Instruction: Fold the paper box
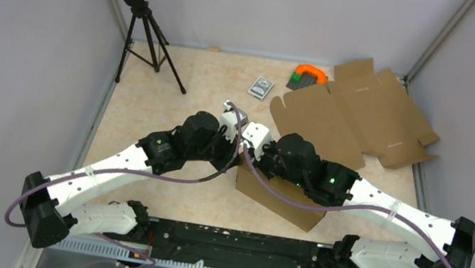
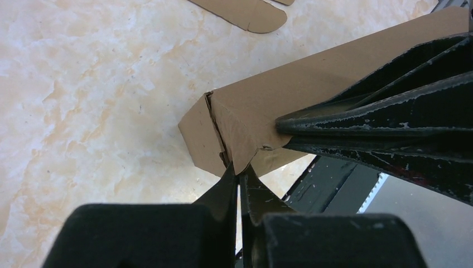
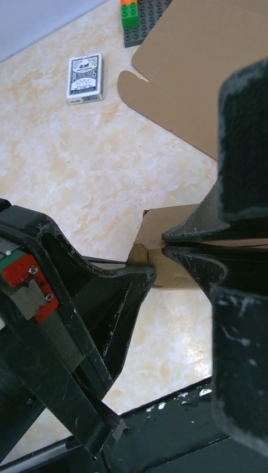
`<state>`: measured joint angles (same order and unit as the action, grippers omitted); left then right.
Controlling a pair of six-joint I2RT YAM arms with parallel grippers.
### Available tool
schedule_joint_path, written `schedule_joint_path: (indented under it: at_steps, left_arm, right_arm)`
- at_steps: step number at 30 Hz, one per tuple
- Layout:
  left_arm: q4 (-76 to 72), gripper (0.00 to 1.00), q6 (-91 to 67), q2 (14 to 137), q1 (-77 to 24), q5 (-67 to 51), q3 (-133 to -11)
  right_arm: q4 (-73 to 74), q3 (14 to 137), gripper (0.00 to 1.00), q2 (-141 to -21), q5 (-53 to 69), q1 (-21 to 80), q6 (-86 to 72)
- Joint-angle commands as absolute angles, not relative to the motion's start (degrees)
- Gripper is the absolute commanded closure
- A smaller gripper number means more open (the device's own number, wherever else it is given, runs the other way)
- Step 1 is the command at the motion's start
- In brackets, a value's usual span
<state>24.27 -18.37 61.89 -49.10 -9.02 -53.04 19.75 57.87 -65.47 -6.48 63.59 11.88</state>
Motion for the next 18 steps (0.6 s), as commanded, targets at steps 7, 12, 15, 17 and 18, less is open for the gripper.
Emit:
schedule_joint_path:
  at_steps: [7, 12, 15, 17, 18]
  left_arm:
    - [26.7, 0.92, -19.0, 61.7, -49.4, -9.3, -51.7]
    - [26.1, 0.78, -18.8, 59.3, -49.4, -7.4, -53.0]
    - [25.9, 0.78, -18.4, 58.9, -49.4, -6.7, -54.6]
    - [26.0, 0.78, -18.2, 59.3, -49.4, -6.6, -55.6]
    - [26.0, 0.79, -18.0, 59.6, -49.4, -6.7, -56.0]
  right_arm:
    - [27.5, 56.6, 1.0, -67.1, -2.9, 64.2, 12.1]
    - [27.4, 56.5, 1.0, -66.6, -2.8, 64.2, 11.9]
    - [27.5, 56.8, 1.0, -66.6, -2.8, 64.2, 11.8]
    - [27.4, 56.8, 1.0, -66.6, -2.7, 64.2, 11.7]
    - [27.3, 56.7, 1.0, -66.8, -2.7, 64.2, 11.6]
